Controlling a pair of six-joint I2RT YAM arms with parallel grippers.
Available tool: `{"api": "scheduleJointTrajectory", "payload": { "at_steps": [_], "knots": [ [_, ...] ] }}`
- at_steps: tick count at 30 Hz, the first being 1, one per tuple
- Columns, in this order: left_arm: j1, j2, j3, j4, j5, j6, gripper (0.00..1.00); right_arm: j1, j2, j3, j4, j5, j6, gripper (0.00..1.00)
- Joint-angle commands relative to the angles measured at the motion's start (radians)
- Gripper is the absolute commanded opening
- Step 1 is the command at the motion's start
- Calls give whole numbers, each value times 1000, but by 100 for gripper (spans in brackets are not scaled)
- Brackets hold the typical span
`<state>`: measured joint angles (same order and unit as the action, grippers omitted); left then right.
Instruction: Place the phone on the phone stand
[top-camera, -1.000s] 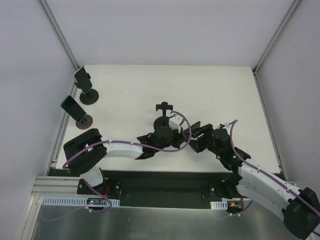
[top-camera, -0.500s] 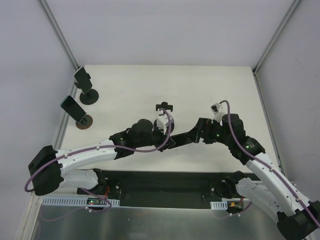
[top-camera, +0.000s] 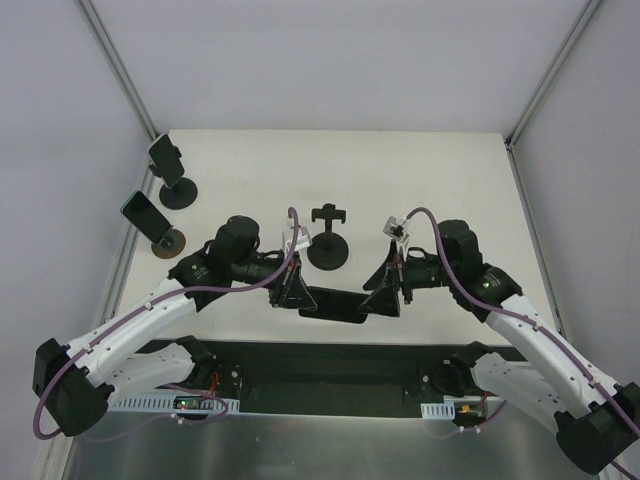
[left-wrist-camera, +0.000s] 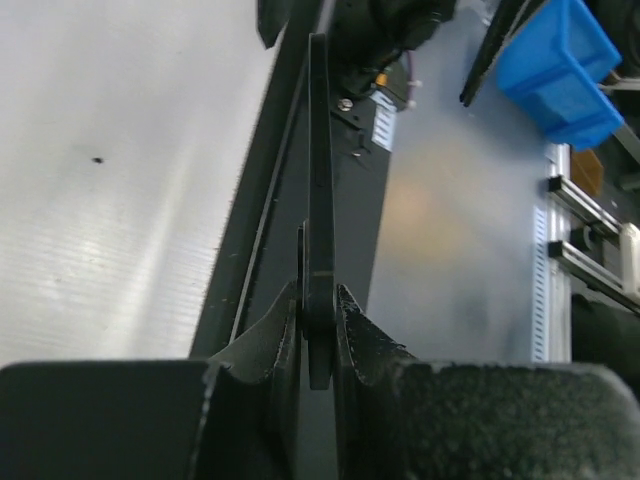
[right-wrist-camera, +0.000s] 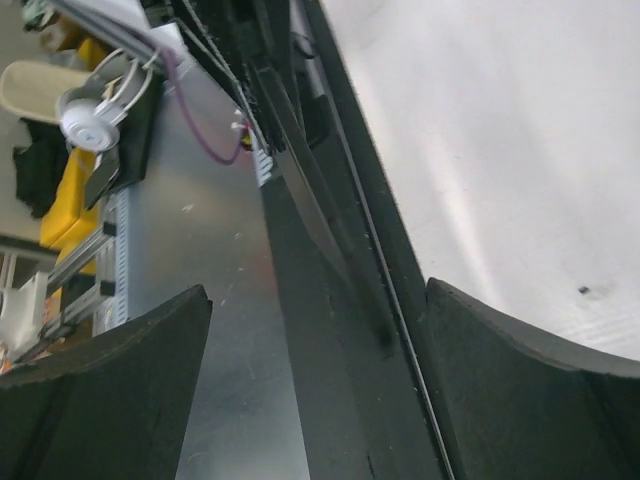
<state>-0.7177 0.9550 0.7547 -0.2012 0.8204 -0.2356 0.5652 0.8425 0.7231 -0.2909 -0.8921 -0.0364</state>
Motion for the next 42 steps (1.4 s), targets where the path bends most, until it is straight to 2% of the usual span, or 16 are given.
{"api": "scheduleJointTrajectory", "payload": {
  "at_steps": [1,7,13,16,17,18,21,23,24,28,30,33,36,39,41,42],
  "knots": [
    [11,-18,57,-3,249,5,0,44,10,15,113,-156,-19,88],
    [11,10,80,-3,327,15,0,151,73,50,56,-102,-91,83],
    [27,51,110,-10,376,33,0,217,165,87,47,-126,-103,65],
    [32,74,129,-24,385,47,0,249,196,90,70,-157,-102,46],
    [35,79,139,-32,381,54,0,263,205,90,78,-171,-93,37],
    [41,77,144,-33,375,53,0,268,210,88,90,-183,-79,22],
    [57,65,161,-32,324,50,0,289,207,59,192,-167,9,1],
    [57,39,157,14,254,1,0,294,175,15,286,-81,105,1],
    [55,27,147,44,228,-26,7,294,158,-8,352,-43,134,1],
    [57,-57,11,305,154,-273,49,295,78,-132,710,110,317,1],
    [57,-104,-41,487,119,-353,55,297,55,-171,781,177,371,1],
    [58,-143,-141,723,63,-503,57,305,29,-215,889,266,395,1],
    [58,-165,-166,717,-12,-527,56,308,10,-225,961,297,415,1],
    [58,-194,-233,821,-102,-585,58,314,9,-220,978,317,425,1],
    [58,-194,-265,916,-125,-626,55,320,16,-215,981,321,425,1],
    [58,-191,-270,940,-129,-637,49,320,21,-212,995,320,423,1]
  ]
}}
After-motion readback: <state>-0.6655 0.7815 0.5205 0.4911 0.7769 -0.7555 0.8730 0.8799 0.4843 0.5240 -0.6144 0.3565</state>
